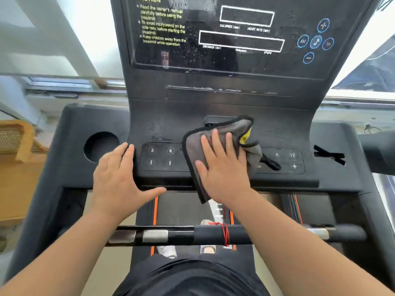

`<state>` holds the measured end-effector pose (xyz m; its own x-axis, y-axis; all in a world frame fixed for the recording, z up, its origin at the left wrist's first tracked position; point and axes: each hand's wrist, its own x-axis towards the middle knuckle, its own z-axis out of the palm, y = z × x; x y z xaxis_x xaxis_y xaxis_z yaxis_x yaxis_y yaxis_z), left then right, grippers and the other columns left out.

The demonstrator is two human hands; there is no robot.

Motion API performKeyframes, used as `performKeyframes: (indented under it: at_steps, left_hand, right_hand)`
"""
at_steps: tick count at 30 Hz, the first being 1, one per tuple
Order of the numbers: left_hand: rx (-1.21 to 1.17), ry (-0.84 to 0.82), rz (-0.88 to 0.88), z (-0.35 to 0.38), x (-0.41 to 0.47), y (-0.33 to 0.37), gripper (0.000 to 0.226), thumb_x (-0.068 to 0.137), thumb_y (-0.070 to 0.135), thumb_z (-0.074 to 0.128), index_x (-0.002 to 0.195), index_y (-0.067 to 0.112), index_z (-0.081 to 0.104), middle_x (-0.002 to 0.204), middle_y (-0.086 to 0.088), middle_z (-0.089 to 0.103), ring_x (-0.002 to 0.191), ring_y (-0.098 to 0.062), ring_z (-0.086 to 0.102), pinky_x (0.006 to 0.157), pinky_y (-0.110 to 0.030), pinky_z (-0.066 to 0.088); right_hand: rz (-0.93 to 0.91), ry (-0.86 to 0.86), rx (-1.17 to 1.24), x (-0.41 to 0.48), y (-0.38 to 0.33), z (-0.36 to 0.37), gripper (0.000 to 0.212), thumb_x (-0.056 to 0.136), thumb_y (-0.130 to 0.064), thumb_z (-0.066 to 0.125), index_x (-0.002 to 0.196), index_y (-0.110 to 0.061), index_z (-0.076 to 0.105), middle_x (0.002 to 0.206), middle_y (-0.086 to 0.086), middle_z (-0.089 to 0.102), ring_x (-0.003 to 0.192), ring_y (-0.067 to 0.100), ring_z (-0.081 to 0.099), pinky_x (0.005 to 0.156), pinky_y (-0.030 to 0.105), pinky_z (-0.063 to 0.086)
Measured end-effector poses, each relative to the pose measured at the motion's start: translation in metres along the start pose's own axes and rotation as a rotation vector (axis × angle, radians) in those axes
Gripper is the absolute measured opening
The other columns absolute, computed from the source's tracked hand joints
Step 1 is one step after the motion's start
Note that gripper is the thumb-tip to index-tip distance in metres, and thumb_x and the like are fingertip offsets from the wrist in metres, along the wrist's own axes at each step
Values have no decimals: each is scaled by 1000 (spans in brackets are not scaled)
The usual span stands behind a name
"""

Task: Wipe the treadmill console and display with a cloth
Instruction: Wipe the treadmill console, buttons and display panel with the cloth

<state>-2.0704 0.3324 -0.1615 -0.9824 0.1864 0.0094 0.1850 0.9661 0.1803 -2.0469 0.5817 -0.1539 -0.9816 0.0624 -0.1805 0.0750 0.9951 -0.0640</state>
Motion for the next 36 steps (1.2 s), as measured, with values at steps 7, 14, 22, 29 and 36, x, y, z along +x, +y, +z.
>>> performKeyframes:
  at_steps: [7,14,22,29,36]
  left_hand:
    - [8,17,69,-5,2,-11,125,52,87,54,145,3,45,145,-12,52,131,-34,45,108,-47,33]
    - [-32,14,126,-8,5,-23,119,53,84,61,143,5,47,141,-8,56,127,-31,50,105,-47,39]
    - [-73,37,145,-7,7,-27,114,53,81,66,138,6,53,135,-7,62,127,-30,53,103,-47,39]
    - [-133,55,157,-8,13,-33,111,53,80,64,135,7,57,133,-6,64,129,-30,54,105,-48,41]
    - [-162,54,164,-5,9,-38,110,54,79,67,139,9,54,138,-4,61,132,-28,51,106,-49,40]
  right_hand:
    - [-74,29,-54,-4,-5,8,75,96,-70,23,162,-35,26,172,10,16,155,44,20,116,59,29]
    - [565,-77,-7,-11,68,-10,120,70,-96,-2,165,-24,0,165,36,-3,152,58,1,121,68,10]
    - [-100,-22,-6,9,-65,4,86,91,-74,12,165,-30,11,173,16,-4,158,43,-3,121,62,15]
    - [47,-116,-134,-11,-34,-6,94,83,-84,2,163,-36,-3,171,21,-8,154,53,0,110,65,32]
    - [235,-36,-85,9,-45,-7,105,86,-79,-3,164,-9,3,162,43,-3,152,57,-1,122,68,5]
